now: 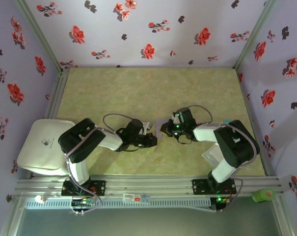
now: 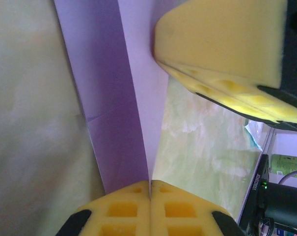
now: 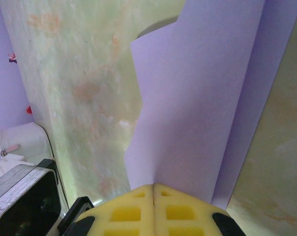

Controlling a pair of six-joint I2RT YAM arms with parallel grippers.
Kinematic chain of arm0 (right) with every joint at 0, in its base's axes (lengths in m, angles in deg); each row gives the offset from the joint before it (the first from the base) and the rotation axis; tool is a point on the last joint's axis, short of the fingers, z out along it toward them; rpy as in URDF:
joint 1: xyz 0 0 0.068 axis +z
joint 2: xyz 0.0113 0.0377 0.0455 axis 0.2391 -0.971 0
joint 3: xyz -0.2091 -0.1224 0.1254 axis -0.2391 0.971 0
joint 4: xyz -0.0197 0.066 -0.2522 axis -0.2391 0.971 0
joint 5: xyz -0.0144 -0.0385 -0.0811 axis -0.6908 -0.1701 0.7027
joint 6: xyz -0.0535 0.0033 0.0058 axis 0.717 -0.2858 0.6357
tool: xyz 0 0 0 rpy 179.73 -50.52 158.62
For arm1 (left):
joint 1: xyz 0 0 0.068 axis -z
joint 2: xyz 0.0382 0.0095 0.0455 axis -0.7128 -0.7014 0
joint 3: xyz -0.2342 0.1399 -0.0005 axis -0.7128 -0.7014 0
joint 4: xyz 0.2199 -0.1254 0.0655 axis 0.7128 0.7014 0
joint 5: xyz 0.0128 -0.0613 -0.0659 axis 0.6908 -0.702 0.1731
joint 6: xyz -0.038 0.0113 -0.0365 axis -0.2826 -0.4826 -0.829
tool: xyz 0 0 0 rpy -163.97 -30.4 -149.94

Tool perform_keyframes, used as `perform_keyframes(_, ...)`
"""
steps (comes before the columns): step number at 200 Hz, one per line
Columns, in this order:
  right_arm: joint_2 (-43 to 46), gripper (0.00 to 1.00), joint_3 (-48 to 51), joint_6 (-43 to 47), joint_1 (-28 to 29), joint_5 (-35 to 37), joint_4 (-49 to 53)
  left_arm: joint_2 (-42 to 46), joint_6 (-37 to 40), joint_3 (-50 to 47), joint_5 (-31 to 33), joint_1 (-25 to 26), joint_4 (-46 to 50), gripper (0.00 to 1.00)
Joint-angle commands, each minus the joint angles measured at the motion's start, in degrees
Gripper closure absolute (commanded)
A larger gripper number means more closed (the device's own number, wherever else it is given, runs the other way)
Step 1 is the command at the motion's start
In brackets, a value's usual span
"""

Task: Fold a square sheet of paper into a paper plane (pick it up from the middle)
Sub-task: Fold the wing for the fifth time at the center of the table.

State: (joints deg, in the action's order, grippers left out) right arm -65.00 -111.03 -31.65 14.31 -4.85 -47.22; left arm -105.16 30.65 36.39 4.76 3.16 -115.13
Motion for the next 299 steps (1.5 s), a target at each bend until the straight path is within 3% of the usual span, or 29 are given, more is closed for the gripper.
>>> perform_keyframes(1,2.90,0.97,0.17,1.85,0.34,0.92,0.90,-2.14,0.41,-0.77,-1.26,-0.68,4.53,1.00)
perform_keyframes(53,1.54,0.98,0.82,0.25,1.21,-5.95,-3.59,-3.86,-0.11,0.74,-2.35,-0.76,4.93,1.00)
perform_keyframes(156,-1.99,0.96,-0.82,4.76,0.96,-1.62,0.97,-4.55,-1.28,0.54,-2.39,-0.89,5.06,1.00)
perform_keyframes(299,-5.70,0.94,-1.08,4.90,-1.64,-2.86,-2.40,-4.67,-0.44,1.02,-1.99,-0.88,8.65,1.00)
